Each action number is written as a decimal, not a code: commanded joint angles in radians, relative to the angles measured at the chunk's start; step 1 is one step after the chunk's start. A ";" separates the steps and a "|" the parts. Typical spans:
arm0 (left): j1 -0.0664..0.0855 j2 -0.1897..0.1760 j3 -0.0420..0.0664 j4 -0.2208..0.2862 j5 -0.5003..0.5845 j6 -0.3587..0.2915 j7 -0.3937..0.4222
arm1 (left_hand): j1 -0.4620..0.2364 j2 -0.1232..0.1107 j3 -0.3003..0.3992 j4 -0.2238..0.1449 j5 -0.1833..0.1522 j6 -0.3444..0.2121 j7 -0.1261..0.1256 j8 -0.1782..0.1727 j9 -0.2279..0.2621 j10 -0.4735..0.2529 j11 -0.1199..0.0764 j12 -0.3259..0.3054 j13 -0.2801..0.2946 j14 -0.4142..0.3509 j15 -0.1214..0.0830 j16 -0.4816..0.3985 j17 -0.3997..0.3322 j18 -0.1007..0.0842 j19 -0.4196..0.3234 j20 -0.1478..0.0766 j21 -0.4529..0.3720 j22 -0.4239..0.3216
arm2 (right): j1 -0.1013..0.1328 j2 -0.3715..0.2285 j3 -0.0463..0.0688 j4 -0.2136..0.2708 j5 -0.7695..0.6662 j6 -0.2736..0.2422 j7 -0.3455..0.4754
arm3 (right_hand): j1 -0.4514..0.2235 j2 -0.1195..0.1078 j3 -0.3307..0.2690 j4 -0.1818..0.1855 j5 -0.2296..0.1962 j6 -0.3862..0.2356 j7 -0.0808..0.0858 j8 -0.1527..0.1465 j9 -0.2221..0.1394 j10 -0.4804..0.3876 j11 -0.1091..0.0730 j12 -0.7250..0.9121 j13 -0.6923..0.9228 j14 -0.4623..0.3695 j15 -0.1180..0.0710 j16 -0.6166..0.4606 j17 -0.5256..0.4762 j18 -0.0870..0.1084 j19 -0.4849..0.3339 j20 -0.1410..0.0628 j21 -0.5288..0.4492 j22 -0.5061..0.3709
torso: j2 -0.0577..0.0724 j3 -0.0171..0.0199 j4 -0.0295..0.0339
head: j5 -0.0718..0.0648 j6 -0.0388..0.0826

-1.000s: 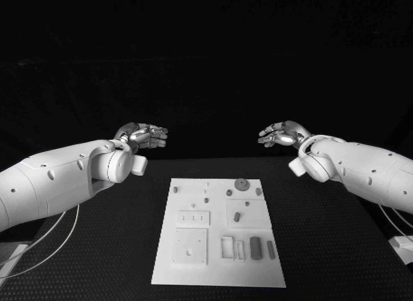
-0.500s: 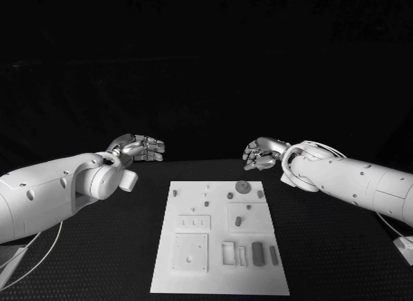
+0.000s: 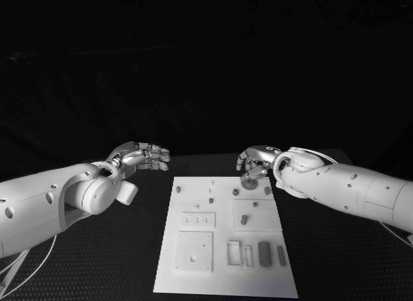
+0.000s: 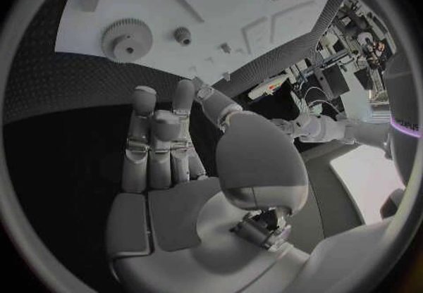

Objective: Assemble the parts on the task board

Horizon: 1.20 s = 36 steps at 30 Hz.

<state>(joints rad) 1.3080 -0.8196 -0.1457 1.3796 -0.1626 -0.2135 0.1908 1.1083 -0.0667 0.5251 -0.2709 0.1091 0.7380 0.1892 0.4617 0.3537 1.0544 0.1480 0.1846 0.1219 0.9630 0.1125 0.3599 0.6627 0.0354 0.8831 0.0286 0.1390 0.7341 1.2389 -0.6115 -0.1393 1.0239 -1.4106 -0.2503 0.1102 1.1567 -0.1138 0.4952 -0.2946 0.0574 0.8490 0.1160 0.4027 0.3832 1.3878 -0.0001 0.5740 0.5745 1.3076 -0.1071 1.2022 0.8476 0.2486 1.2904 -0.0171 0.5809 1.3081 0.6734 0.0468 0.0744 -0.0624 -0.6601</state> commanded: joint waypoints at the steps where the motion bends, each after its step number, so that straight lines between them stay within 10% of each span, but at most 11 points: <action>1: 0.001 -0.010 0.002 0.020 -0.007 0.003 0.018 | -0.008 0.000 -0.001 -0.004 -0.006 -0.001 0.006 -0.007 -0.001 0.003 0.006 -0.004 -0.001 0.007 0.002 -0.006 0.002 -0.002 0.005 -0.001 -0.005 -0.001 | -0.007 0.003 0.001 0.011 -0.077 0.009 -0.047 | -0.012 -0.002 0.002 0.000 0.001 0.013 0.003 -0.013 0.002 -0.098 0.003 0.155 0.203 -0.017 -0.004 0.064 0.058 0.013 -0.005 -0.009 0.040 0.027 | 0.030 0.0086 0.0173 | -0.007 0.001; 11: 0.001 -0.015 0.002 0.031 -0.007 -0.007 0.018 | -0.015 -0.003 -0.002 -0.005 -0.007 -0.003 0.009 -0.011 -0.002 0.002 0.007 -0.009 -0.003 0.007 0.002 -0.008 0.004 -0.005 0.006 -0.004 -0.007 -0.002 | -0.029 -0.002 0.001 0.041 -0.142 0.035 -0.065 | -0.029 -0.003 0.019 0.003 0.002 0.036 -0.002 -0.023 0.008 -0.147 -0.001 0.249 0.365 -0.022 -0.003 0.105 0.098 0.013 -0.015 -0.019 0.111 0.026 | 0.057 0.0225 0.0236 | -0.014 -0.007; 36: 0.000 -0.018 0.002 0.027 -0.005 -0.007 0.015 | -0.030 -0.008 -0.007 -0.002 -0.010 -0.007 0.013 -0.019 -0.002 0.001 0.009 -0.019 -0.006 0.006 0.002 -0.015 0.008 -0.012 0.007 -0.008 -0.013 -0.003 | -0.037 -0.022 0.001 0.057 -0.167 0.045 -0.085 | -0.067 -0.010 0.029 0.007 0.002 0.041 -0.001 -0.034 0.010 -0.143 0.000 0.255 0.413 -0.016 -0.002 0.119 0.112 0.013 -0.017 -0.023 0.147 0.025 | 0.090 0.0424 0.0325 | -0.028 -0.003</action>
<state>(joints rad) 1.3078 -0.8377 -0.1445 1.4060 -0.1643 -0.2219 0.1934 1.0879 -0.0724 0.5222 -0.2736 0.1036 0.7343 0.1929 0.4482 0.3529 1.0543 0.1480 0.1694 0.1170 0.9629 0.1126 0.3482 0.6695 0.0292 0.8866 0.0251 0.1313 0.7323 1.2086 -0.6343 -0.1346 1.0849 -1.5607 -0.2212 0.0325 1.0982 -0.1216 0.5174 -0.2873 0.0581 0.8838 0.1151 0.3715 0.3960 1.2436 0.0000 0.8249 0.9868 1.2909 -0.1135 1.3164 0.9587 0.2469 1.2780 -0.0371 0.7237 1.3078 0.7583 0.0848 0.1043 -0.0889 -0.6663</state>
